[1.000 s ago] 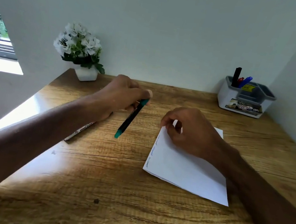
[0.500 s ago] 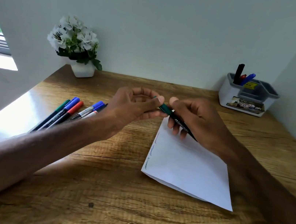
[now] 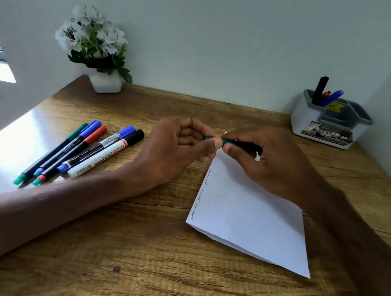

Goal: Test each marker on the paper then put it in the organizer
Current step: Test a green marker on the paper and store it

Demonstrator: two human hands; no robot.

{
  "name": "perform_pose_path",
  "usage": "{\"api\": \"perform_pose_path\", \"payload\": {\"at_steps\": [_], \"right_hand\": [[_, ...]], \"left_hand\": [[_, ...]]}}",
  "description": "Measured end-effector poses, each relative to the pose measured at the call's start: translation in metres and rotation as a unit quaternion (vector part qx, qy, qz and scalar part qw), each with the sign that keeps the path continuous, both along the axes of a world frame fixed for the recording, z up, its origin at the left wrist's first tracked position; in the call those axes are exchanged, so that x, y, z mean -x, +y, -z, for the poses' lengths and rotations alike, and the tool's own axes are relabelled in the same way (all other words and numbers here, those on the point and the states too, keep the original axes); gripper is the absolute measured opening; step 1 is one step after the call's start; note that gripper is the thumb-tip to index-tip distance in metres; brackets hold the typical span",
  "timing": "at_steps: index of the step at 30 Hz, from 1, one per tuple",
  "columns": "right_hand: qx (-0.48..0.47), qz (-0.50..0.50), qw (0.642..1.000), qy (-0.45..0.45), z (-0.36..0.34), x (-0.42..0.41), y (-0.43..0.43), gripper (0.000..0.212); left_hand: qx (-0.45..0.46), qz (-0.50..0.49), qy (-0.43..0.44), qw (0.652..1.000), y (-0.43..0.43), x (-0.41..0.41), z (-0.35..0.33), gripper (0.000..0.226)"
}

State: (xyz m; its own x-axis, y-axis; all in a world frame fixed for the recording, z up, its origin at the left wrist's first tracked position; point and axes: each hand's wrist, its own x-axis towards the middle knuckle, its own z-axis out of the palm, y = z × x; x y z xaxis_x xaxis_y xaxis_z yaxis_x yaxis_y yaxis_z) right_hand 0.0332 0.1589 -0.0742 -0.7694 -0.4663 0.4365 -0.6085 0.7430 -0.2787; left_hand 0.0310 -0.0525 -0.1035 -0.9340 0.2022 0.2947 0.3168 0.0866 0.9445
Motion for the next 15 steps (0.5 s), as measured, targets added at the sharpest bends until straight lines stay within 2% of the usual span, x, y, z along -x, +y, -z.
{"api": "perform_pose_path", "payload": {"at_steps": [8, 12, 15], "right_hand": [[-0.040, 0.023, 0.996, 0.079, 0.0012, -0.0049, -0.0041, 0.031], [-0.049, 0.047, 0.994, 0.080, -0.0014, -0.0070, -0.0012, 0.040], [-0.069, 0.048, 0.993, 0.088, -0.0030, -0.0067, 0.0020, 0.042]], "left_hand": [[0.018, 0.001, 0.036, 0.999, -0.0016, 0.0024, 0.0015, 0.023], [0.024, -0.008, 0.055, 0.998, -0.0035, 0.0053, 0.0037, 0.023], [0.079, -0.006, 0.076, 0.994, -0.0054, 0.0071, 0.0026, 0.021]]}}
